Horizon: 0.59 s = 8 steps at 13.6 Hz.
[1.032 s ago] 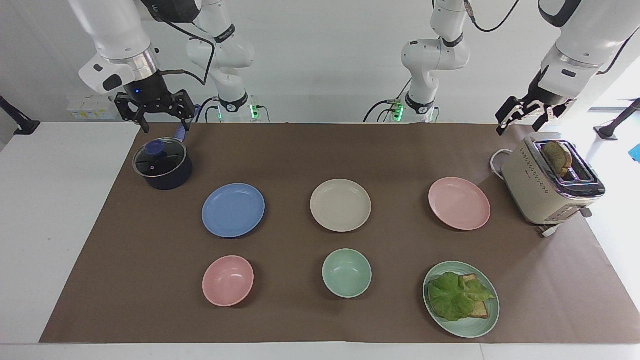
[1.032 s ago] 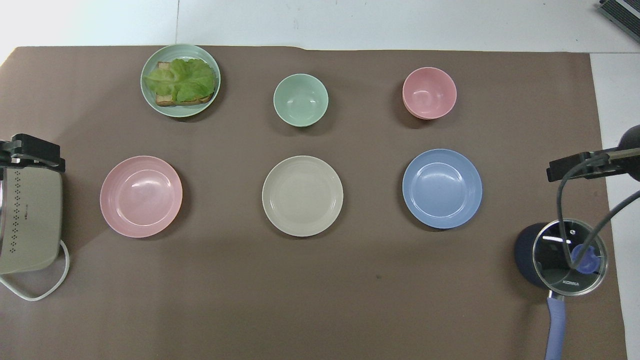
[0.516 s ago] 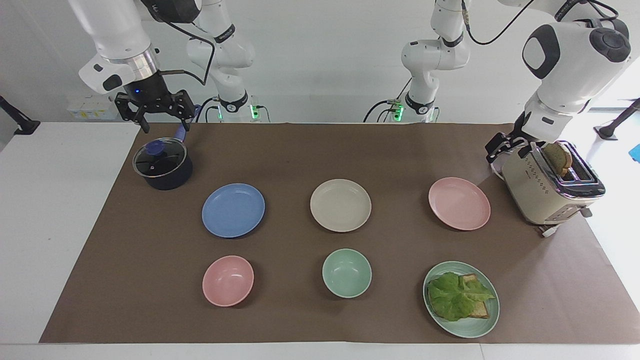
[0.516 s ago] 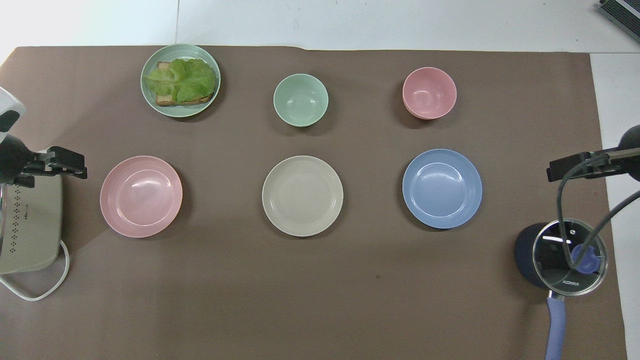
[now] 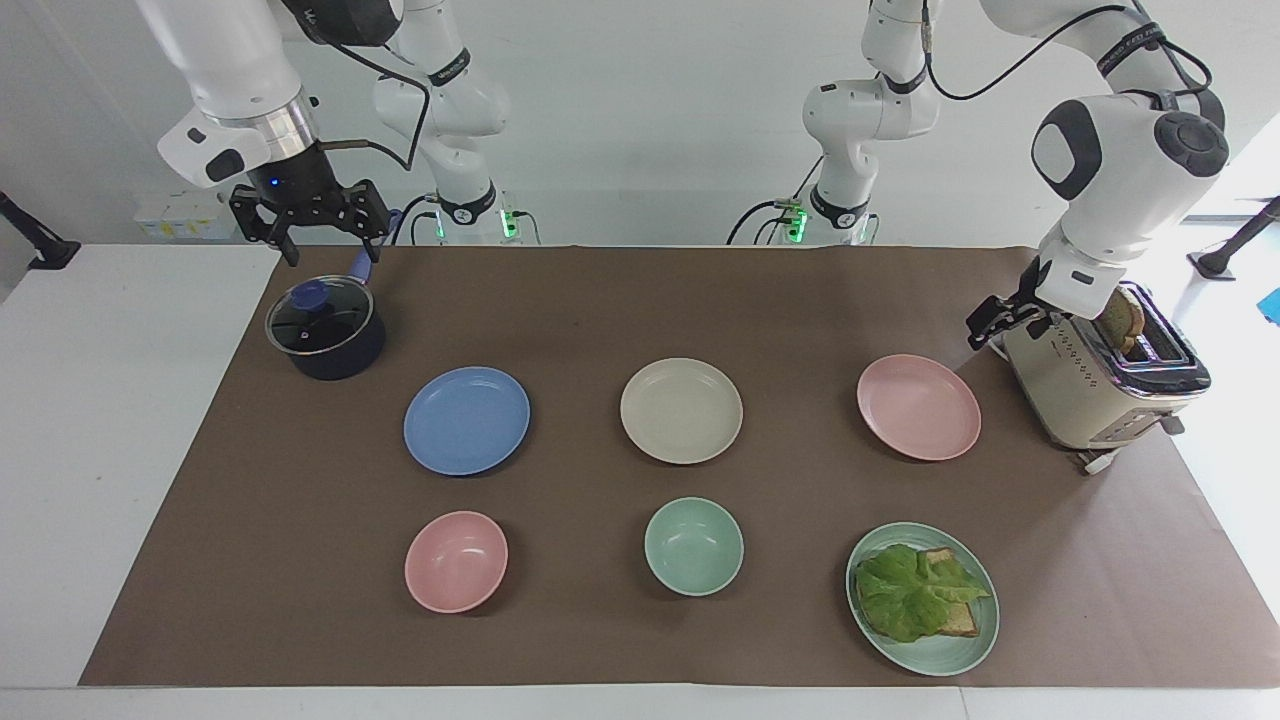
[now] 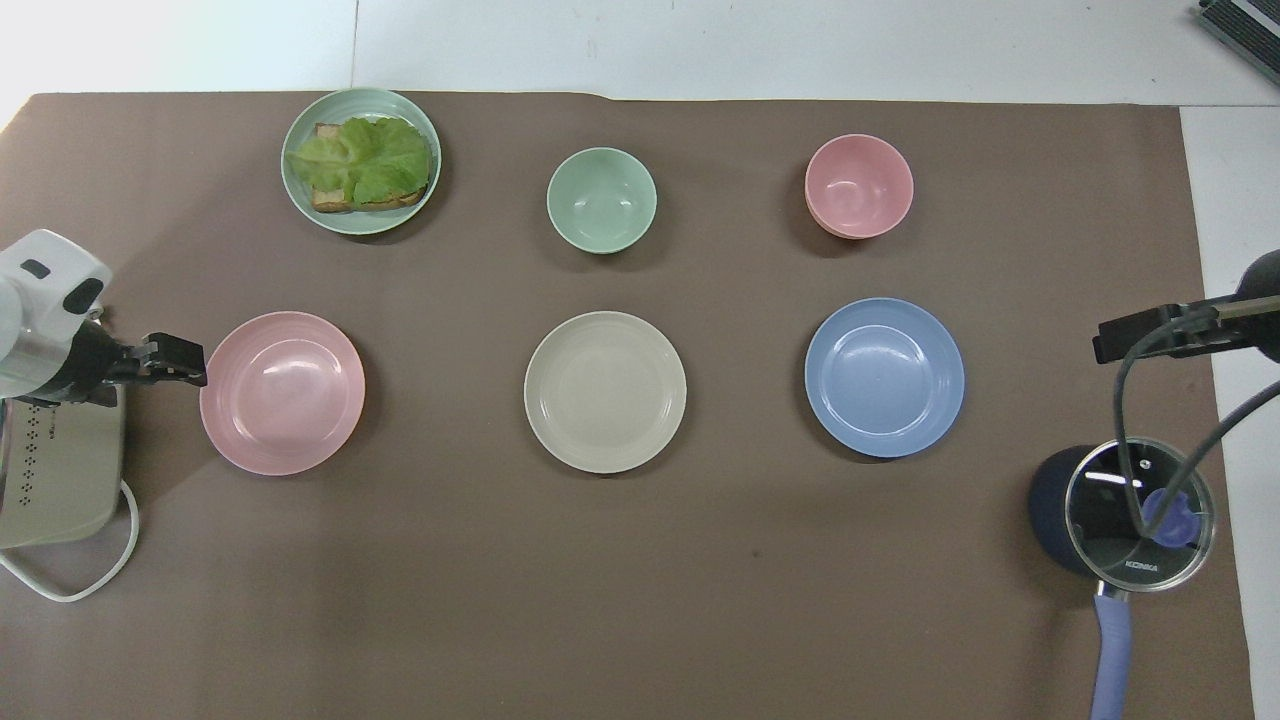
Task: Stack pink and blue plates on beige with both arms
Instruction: 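Reach the left gripper toward the rim of the pink plate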
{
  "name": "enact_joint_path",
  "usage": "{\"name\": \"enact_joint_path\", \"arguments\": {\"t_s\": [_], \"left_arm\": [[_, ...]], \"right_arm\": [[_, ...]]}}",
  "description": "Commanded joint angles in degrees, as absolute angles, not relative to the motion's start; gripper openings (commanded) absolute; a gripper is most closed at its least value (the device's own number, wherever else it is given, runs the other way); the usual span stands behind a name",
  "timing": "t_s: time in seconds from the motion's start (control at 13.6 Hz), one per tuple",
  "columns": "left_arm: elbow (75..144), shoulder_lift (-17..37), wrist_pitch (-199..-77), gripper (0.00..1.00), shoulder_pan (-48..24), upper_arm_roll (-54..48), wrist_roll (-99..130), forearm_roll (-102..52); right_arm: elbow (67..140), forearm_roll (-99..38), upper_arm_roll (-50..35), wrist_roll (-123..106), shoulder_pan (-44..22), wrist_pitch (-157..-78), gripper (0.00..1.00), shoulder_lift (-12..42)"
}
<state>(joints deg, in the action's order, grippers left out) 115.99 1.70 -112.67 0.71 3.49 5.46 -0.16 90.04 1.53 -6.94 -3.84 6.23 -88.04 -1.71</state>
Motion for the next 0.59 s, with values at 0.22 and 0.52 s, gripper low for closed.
{"name": "enact_joint_path", "arguments": {"t_s": [0.22, 0.52], "left_arm": [[121.9, 5.5, -119.7, 1.00, 4.3, 3.2, 4.9, -0.7], [124.7, 5.7, -122.8, 1.00, 4.3, 3.1, 5.7, -0.8]], "right_arm": [[89.8, 1.5, -7.0, -3.2, 6.6, -88.2, 1.00, -1.8], [89.8, 1.5, -6.9, -3.3, 6.6, -88.2, 1.00, -1.8]]}}
